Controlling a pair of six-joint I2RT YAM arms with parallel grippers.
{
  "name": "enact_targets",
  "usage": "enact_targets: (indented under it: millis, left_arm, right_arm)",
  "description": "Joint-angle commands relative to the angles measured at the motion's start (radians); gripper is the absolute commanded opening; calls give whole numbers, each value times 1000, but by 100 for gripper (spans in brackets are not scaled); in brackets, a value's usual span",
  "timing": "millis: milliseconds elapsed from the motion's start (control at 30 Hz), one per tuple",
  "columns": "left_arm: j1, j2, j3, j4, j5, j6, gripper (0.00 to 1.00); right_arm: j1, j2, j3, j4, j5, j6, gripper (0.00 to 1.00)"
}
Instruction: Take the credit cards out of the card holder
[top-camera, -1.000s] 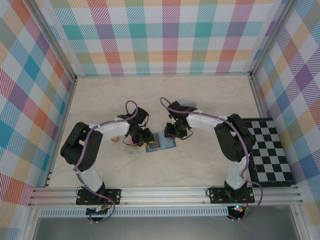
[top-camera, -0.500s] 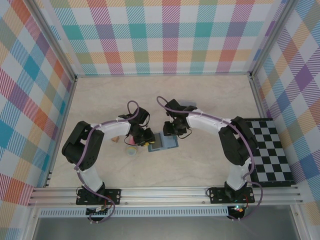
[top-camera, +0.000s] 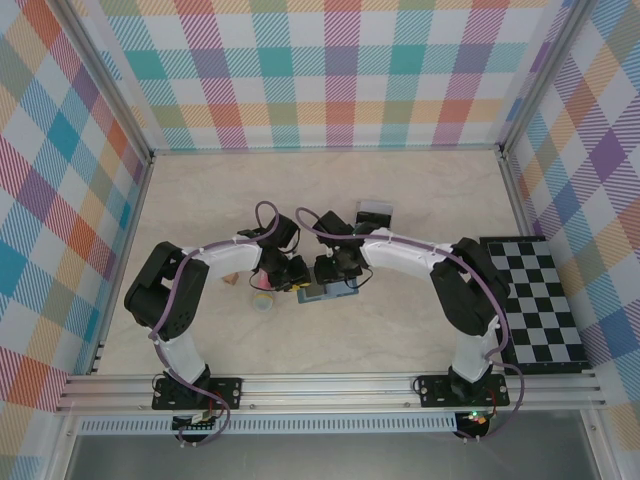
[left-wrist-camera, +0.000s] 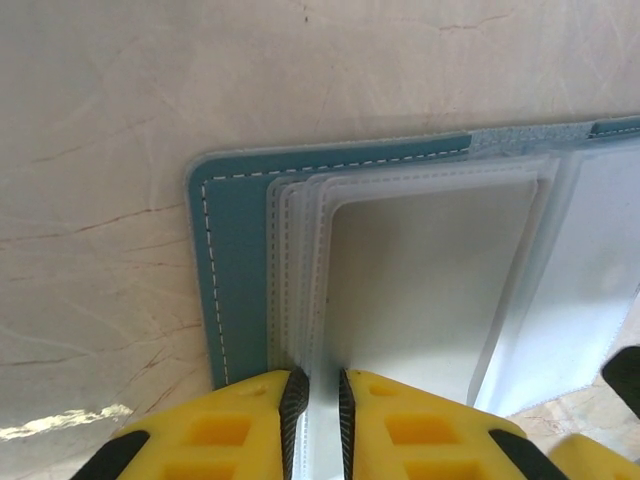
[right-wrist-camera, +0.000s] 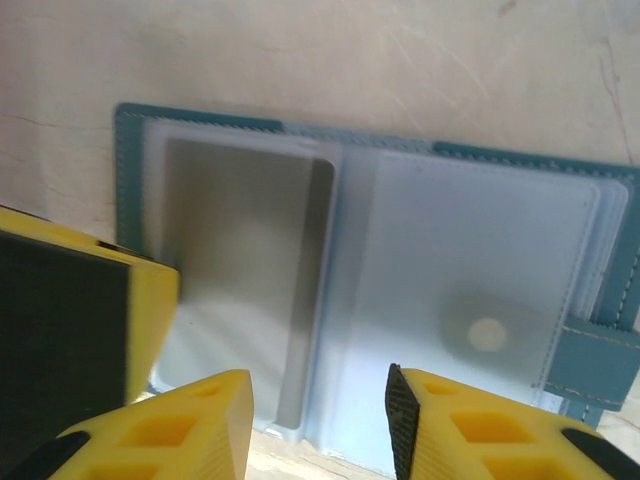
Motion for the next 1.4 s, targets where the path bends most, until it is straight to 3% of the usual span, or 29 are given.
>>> enact_targets:
  millis: [0, 500, 667, 1367]
  left_arm:
    - [-13, 27, -17, 0, -8, -17, 20]
    - [9, -48, -34, 29, 39, -44, 20]
    - [18, -90, -36, -1, -16, -47, 21]
    - [13, 2, -25, 56, 49, -41, 28]
  right_arm:
    - [-4, 24, -18, 24, -30, 35, 42]
    - [-4, 143, 13, -65, 45, 61, 39]
    - [-4, 164, 16, -77, 65, 73, 37]
    - [-4, 167, 2, -46, 21, 79, 34]
